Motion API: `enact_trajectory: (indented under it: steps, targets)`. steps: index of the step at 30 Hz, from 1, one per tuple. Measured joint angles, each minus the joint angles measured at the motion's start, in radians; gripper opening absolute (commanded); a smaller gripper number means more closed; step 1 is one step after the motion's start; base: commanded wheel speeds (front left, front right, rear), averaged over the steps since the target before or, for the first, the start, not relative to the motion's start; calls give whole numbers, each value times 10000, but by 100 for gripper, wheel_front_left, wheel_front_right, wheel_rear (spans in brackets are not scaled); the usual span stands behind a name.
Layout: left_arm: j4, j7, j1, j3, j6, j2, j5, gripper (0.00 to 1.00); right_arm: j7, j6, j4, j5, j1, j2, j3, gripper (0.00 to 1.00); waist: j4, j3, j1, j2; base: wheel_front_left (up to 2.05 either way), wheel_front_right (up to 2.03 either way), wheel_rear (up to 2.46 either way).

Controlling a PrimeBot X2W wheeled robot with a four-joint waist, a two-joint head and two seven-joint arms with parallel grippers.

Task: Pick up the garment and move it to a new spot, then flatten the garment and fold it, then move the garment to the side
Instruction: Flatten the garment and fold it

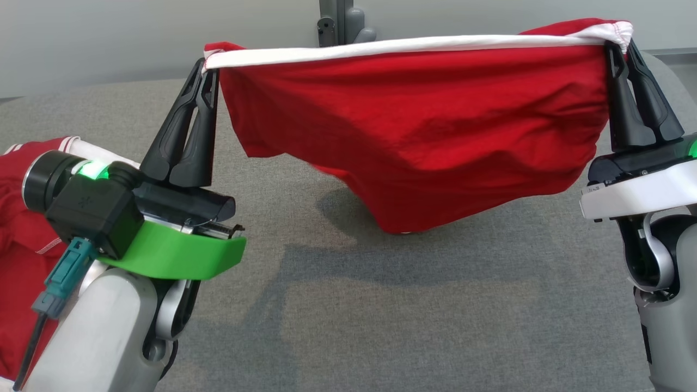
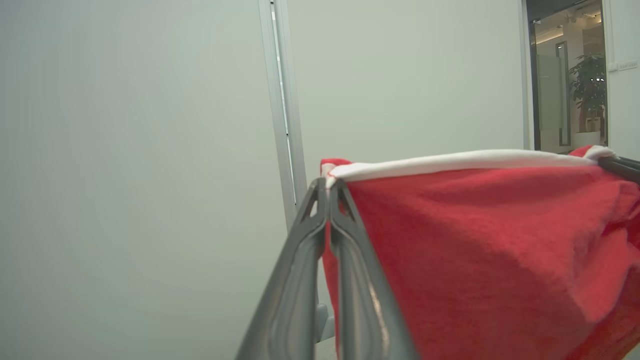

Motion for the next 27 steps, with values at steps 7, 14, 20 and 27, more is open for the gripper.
enact_trajectory:
  steps: [7,14,20,27]
  targets:
    - [-130,119,-13,-13,79,0,-25,0,198,0,96,169,52,107,25,0,-3,0,0,0,0,0,0]
    - [364,-52,-885,58,-196,-180,-190,0,228,0,769,663,-657,121,140,0,7,356,0,0,0,0,0]
    - [1555,-232,-2100,-48,-782,-508,-410,0,-10,2,1864,788,-1660,-123,326,0,50,807,0,0,0,0,0]
    - [4257,-811,-4422,29,-1632,-1141,-727,0,-466,-4,3659,1197,-3800,-244,869,0,164,1565,0,0,0,0,0]
